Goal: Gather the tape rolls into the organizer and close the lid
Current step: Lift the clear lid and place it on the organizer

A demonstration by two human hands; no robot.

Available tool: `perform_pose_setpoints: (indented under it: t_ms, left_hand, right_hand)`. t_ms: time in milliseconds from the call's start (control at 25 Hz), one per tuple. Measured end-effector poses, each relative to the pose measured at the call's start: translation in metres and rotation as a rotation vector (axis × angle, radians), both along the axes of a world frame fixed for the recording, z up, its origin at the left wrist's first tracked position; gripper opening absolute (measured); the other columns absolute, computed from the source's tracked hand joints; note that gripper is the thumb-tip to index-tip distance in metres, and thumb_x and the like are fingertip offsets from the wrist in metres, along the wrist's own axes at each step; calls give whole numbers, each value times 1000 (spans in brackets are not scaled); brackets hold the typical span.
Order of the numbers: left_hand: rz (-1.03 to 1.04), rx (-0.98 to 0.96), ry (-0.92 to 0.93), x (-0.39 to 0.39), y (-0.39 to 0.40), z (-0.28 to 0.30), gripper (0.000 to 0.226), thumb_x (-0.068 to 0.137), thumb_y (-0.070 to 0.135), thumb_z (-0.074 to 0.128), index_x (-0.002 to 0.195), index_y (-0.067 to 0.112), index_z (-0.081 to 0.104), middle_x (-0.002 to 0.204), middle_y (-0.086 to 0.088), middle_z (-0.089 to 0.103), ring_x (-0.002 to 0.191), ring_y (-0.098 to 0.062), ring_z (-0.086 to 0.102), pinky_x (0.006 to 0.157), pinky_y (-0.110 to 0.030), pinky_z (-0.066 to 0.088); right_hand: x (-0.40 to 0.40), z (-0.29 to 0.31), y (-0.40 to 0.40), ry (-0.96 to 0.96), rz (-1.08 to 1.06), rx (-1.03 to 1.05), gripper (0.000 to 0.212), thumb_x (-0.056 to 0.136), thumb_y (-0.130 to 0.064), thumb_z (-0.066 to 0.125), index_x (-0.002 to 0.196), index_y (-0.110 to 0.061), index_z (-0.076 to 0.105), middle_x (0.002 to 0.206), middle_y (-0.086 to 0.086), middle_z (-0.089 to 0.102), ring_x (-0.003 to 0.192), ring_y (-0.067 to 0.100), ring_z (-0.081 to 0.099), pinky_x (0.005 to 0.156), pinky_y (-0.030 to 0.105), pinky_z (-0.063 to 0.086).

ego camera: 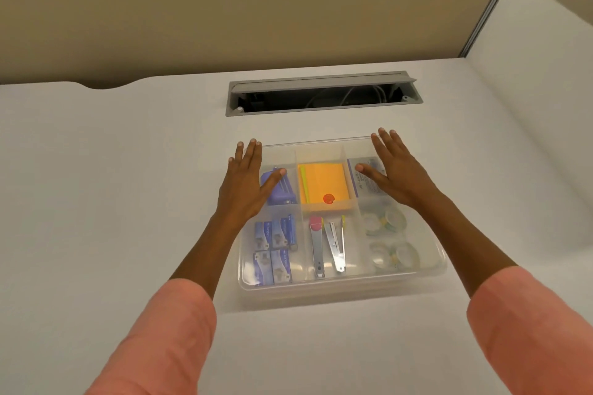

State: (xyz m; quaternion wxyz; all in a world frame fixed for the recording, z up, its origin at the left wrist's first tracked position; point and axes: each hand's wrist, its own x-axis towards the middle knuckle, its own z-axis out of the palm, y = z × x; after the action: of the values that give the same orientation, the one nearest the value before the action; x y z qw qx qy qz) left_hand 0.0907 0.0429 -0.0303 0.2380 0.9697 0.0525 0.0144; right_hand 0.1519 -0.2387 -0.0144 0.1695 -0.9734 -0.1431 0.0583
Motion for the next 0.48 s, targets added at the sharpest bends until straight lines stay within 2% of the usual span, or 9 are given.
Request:
perform_pose_setpoints:
  t_ms: [120, 280, 480]
  left_hand:
    - [19, -59, 3, 1, -2, -4, 75, 89, 52, 39, 144, 18, 2, 158, -1, 2, 145, -18, -2, 116, -44, 14]
    - [36, -66, 0, 1, -4, -6, 76, 87, 53, 39, 145, 19, 2, 158, 0, 2, 145, -18, -2, 115, -44, 16]
    - [57, -59, -20, 2, -4, -5, 74, 88, 53, 36, 145, 19, 4, 158, -1, 4, 145, -18, 0, 114, -46, 19]
  right_hand:
    - [0, -1, -1, 3, -16, 32, 90, 73, -68, 28, 145, -17, 8, 158, 4, 5, 145, 22, 0, 115, 51, 15]
    - [2, -8, -3, -9, -9, 60, 92, 76, -75, 29, 145, -18, 8, 158, 3, 6, 145, 21, 0, 116, 52, 14]
    - [3, -11, -4, -20, 18, 57, 110, 61, -89, 12, 145, -19, 4, 158, 2, 0, 145, 19, -6, 116, 47, 6]
